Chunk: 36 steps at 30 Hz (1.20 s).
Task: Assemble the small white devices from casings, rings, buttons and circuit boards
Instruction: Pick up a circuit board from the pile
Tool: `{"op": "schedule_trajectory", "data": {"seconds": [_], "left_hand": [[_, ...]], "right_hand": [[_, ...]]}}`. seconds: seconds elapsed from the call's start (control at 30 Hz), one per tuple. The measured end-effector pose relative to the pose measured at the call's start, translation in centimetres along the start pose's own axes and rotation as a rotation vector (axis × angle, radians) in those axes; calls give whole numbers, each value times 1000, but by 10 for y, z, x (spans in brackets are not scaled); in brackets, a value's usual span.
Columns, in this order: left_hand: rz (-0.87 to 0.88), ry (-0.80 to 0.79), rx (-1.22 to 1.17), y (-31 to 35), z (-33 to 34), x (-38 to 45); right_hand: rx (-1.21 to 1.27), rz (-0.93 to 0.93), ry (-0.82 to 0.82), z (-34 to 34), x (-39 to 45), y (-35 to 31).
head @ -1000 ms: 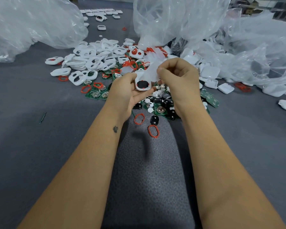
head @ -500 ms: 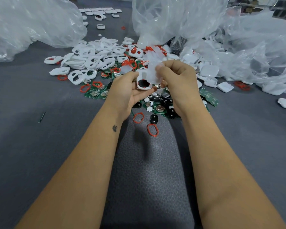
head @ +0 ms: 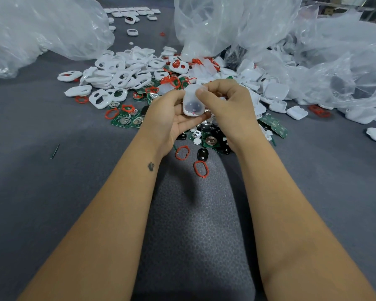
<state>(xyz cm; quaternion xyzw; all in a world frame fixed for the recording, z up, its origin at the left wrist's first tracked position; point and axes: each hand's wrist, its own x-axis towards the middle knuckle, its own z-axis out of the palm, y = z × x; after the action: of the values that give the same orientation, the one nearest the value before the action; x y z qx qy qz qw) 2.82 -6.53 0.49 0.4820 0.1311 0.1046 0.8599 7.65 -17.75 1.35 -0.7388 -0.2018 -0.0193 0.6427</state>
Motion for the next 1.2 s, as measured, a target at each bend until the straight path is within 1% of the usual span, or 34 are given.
{"op": "schedule_trajectory", "data": {"seconds": [0.1,0.33,0.5,0.73,0.9,1.07,1.13,1.2], "left_hand": [[15,-19,6,1,0,-1],[15,-19,9,1,1,-3],[14,-8,7,1,1,-2],[15,1,10,0,0,-2],[9,-35,3,-1,0,0],[43,-30,17,-2,-1,0],[56,1,32,-2,-1,1],[72,31,53,-2,-2,2]], "right_hand": [[-24,-17,4,0,-1,-1],[-188,-132,-29,-1,-1,-1],[-208,-175,-31,0,-2,-1],[-140,-141,47,-1,-1,1],[-168,-106,43,2,1,4],[-182,-125,46,4,1,7],[-165,-124,82,3,1,7],[-202,-113,174,0,3,8]]}}
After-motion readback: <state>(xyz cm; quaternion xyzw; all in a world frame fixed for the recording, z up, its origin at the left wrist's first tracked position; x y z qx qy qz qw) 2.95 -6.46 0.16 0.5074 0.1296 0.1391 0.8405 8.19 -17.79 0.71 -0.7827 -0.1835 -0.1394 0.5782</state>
